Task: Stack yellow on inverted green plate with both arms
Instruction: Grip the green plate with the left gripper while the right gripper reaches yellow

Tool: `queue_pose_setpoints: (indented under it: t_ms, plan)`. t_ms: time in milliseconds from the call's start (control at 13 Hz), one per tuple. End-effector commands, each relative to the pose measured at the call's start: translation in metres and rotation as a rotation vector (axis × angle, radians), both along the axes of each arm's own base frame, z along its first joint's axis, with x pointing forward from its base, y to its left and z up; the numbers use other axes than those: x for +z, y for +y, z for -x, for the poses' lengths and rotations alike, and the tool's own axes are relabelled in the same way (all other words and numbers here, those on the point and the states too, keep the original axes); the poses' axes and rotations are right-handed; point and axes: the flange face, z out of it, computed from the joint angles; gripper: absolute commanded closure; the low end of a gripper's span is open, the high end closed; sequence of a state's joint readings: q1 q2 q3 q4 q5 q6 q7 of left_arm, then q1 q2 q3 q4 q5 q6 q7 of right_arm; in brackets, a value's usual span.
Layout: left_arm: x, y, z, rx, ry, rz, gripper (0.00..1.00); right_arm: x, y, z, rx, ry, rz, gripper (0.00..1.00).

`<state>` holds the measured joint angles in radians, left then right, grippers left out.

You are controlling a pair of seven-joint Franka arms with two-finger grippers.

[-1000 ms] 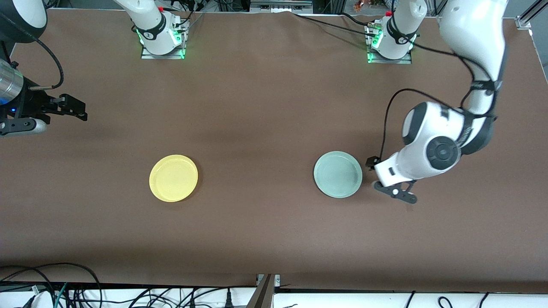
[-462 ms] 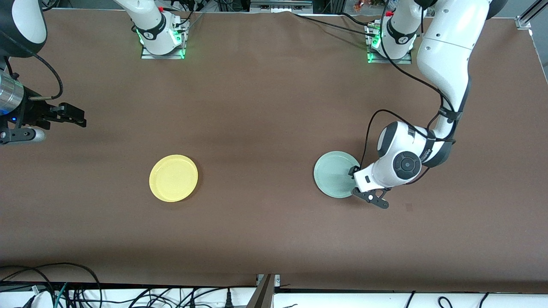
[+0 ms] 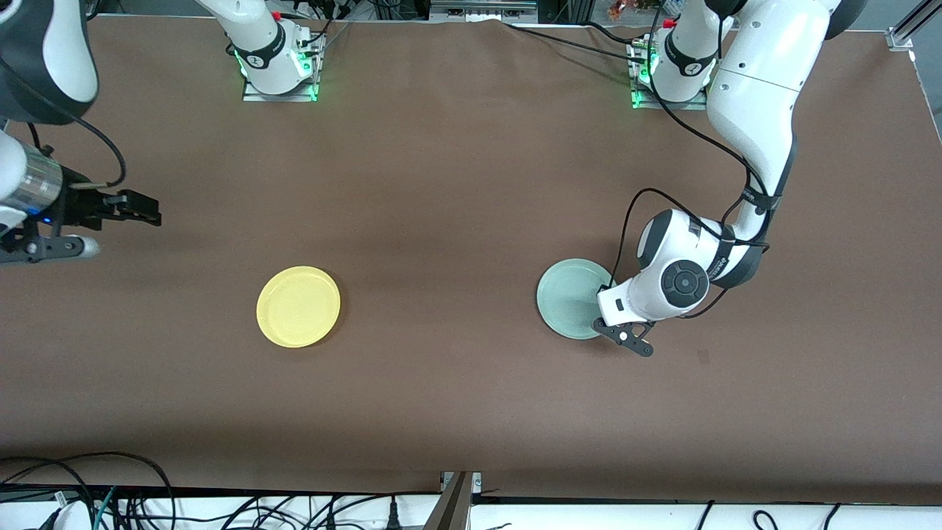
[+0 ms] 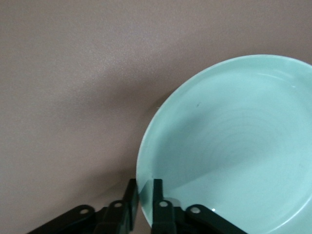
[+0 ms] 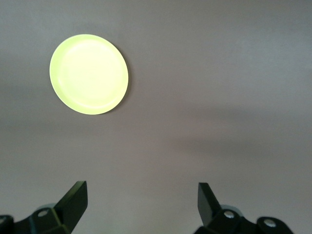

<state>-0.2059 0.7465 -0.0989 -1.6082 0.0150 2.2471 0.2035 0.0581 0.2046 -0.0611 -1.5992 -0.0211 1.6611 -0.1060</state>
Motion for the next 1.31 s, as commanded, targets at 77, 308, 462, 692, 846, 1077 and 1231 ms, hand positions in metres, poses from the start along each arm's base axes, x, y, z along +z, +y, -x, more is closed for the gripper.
queue_pose_setpoints:
  t_ms: [77, 308, 462, 692, 846, 1077, 1231]
  plan:
    - [-0.010, 0.007, -0.003, -0.014, -0.019, 0.007, 1.00, -0.068, 0.010, -0.024, -0.013, 0.042, -0.052, 0.00]
    - [0.023, 0.012, -0.007, -0.001, -0.019, -0.002, 1.00, -0.130, 0.014, -0.049, -0.025, 0.009, -0.070, 0.00]
    - [0.071, 0.024, -0.011, -0.029, -0.026, -0.063, 1.00, -0.172, 0.022, -0.063, -0.010, -0.026, -0.070, 0.00]
    - [0.131, 0.019, -0.017, -0.147, -0.127, -0.206, 1.00, -0.229, 0.044, -0.078, 0.009, -0.082, -0.069, 0.00]
    - [0.153, 0.009, -0.023, -0.196, -0.178, -0.257, 1.00, -0.257, 0.058, -0.081, -0.031, -0.106, -0.063, 0.00]
    - [0.173, -0.031, -0.021, -0.383, -0.291, -0.451, 1.00, -0.291, 0.078, -0.081, -0.036, -0.120, -0.058, 0.00]
    - [0.182, -0.059, -0.014, -0.485, -0.358, -0.592, 1.00, -0.296, 0.077, -0.079, -0.038, -0.107, -0.055, 0.03]
